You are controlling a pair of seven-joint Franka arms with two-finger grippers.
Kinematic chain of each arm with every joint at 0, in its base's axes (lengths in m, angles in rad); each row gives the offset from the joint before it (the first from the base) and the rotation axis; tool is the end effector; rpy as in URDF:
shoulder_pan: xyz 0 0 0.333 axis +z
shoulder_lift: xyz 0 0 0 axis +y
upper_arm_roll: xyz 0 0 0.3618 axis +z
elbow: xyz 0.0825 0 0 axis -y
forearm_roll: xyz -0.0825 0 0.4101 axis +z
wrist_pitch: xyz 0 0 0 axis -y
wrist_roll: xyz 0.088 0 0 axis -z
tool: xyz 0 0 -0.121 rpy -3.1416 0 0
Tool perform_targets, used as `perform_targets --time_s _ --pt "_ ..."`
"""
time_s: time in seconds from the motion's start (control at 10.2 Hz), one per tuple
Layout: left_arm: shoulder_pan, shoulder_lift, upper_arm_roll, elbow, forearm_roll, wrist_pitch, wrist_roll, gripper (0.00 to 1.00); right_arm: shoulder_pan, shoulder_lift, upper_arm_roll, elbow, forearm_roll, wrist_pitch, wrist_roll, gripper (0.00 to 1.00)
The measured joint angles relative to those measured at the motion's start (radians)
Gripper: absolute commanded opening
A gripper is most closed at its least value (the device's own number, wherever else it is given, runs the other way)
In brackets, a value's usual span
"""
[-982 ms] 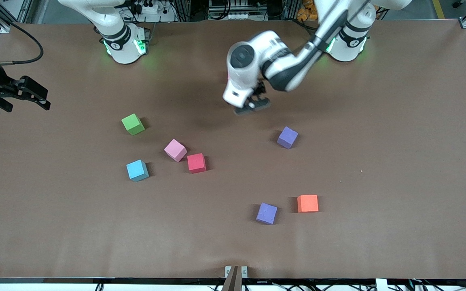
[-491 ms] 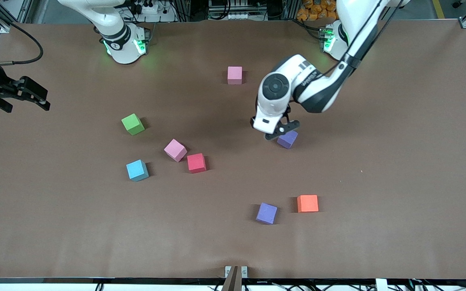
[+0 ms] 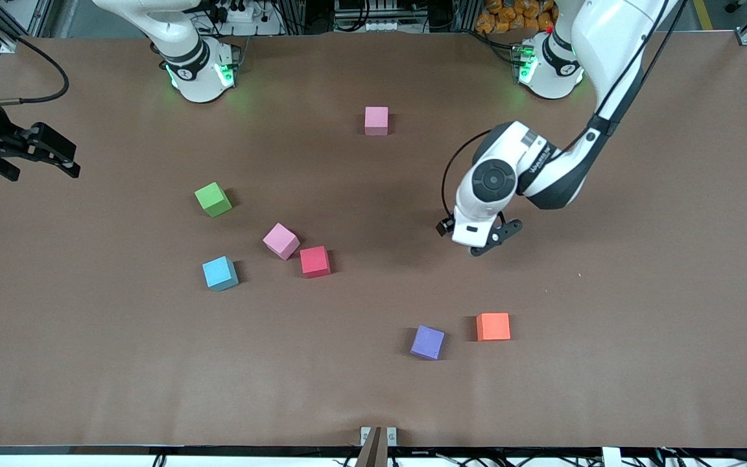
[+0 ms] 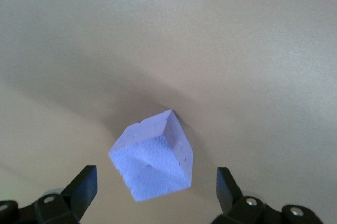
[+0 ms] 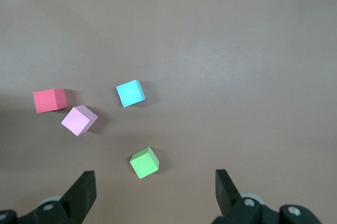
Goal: Arrange blocks into number 1
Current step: 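Move the left gripper to the purple block and grasp it, then lift the purple block with the left gripper toward the pink block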
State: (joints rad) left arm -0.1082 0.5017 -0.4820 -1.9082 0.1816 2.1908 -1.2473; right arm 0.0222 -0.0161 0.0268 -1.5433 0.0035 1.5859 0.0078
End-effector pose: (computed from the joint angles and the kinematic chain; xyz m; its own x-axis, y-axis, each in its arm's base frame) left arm 0.5505 -0.3391 0.2556 0.8283 0.5431 -0.1374 0.5322 -0.8394 -0.1099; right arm 0.5770 0.0289 0.6807 0.9974 0.0411 0.0586 0.0413 -0.9991 -0.0035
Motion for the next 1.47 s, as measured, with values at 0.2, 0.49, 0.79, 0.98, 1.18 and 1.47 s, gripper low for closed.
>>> perform_targets --time_s 0.2,0.49,0.79,0.98,1.18,1.47 --pt "-0.002 0.005 -0.003 -0.046 0.000 0.059 -0.088 1.00 0.000 0.000 -0.001 0.000 0.000 -0.001 0.000 1.00" --pt "-0.003 -0.017 -0.007 -0.108 0.045 0.063 -0.181 1.00 0.000 0.000 -0.001 0.000 0.000 -0.005 0.000 1.00" --pt "-0.003 -0.040 -0.007 -0.147 0.097 0.078 -0.301 1.00 0.000 0.000 -0.002 0.000 0.000 -0.013 0.000 1.00" --pt "-0.003 -0.040 -0.007 -0.164 0.109 0.145 -0.372 1.00 0.000 0.000 -0.002 0.000 0.000 -0.020 0.000 1.00" --pt "-0.003 -0.040 -0.007 -0.178 0.134 0.184 -0.425 1.00 0.000 0.000 -0.002 0.000 0.000 -0.029 0.000 1.00" --pt "-0.003 -0.026 -0.007 -0.192 0.173 0.213 -0.466 1.00 0.000 0.000 -0.002 0.000 0.000 -0.029 0.000 1.00"
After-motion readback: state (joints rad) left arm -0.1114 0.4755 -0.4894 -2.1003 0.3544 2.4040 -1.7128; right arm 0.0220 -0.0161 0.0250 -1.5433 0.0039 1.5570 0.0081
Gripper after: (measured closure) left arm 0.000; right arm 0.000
